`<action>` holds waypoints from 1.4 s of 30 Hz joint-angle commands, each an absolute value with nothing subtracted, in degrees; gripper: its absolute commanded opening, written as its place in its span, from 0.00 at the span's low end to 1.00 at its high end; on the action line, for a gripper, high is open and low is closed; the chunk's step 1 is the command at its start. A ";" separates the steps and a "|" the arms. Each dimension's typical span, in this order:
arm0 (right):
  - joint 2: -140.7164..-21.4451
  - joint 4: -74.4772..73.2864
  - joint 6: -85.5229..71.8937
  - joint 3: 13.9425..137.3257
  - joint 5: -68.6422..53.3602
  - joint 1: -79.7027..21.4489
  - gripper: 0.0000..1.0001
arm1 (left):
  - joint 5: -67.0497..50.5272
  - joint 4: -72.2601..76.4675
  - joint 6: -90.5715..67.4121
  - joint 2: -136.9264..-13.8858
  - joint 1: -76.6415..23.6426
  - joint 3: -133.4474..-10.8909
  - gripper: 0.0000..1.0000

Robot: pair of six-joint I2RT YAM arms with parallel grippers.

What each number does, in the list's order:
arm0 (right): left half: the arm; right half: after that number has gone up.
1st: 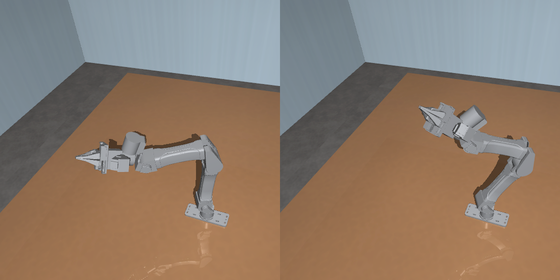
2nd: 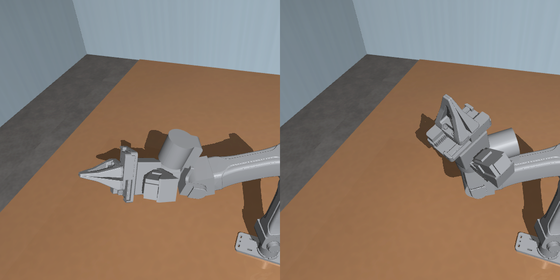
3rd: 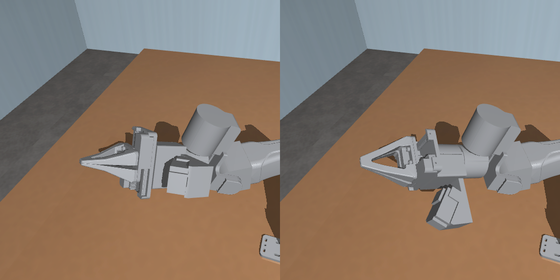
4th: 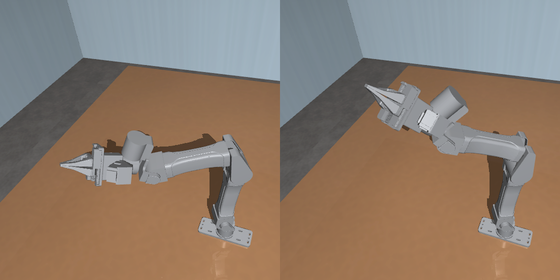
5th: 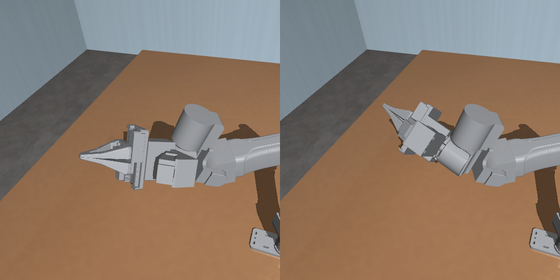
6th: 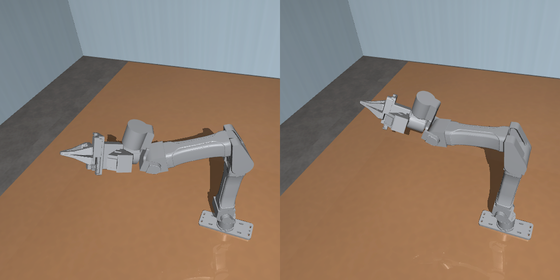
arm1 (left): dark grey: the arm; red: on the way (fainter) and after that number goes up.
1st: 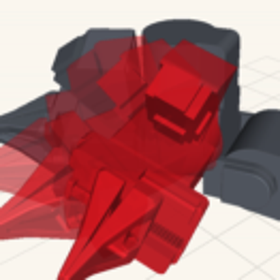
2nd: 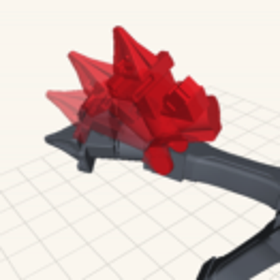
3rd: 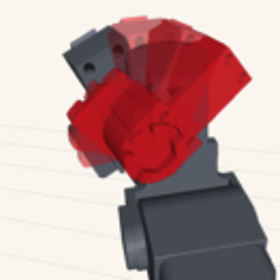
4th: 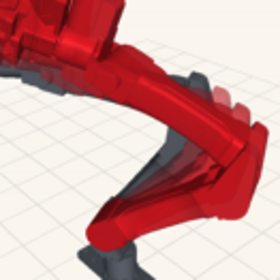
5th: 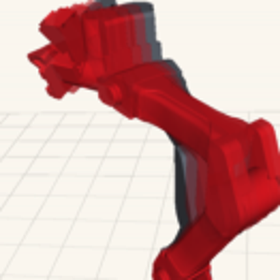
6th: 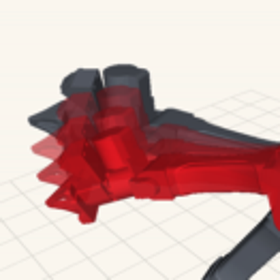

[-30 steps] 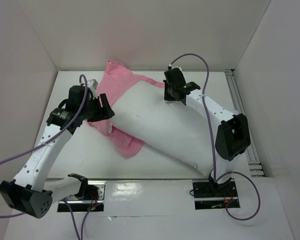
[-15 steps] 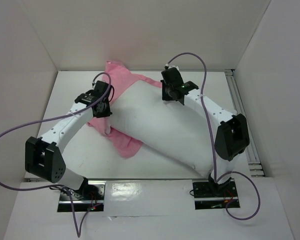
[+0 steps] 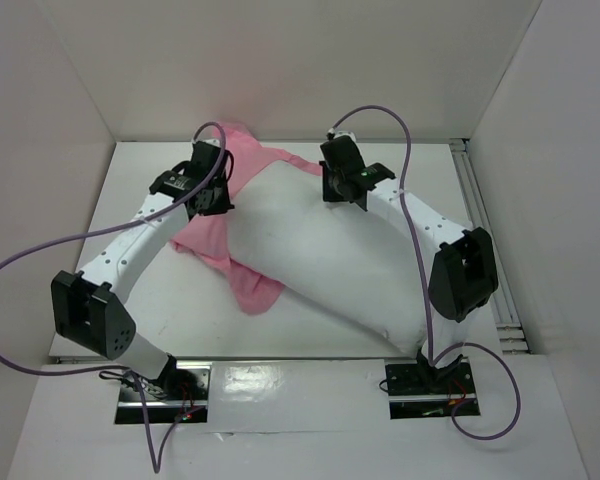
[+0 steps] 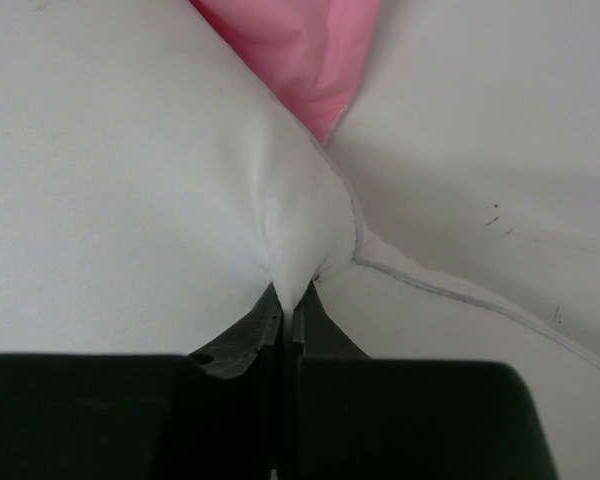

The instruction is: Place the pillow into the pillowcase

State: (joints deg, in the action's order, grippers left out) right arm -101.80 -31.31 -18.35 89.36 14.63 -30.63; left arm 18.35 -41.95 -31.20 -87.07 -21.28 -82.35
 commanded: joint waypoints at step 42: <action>-98.44 -29.00 -19.69 87.02 9.14 -38.06 0.00 | 39.82 -51.94 -18.37 -124.71 -24.88 -127.27 0.78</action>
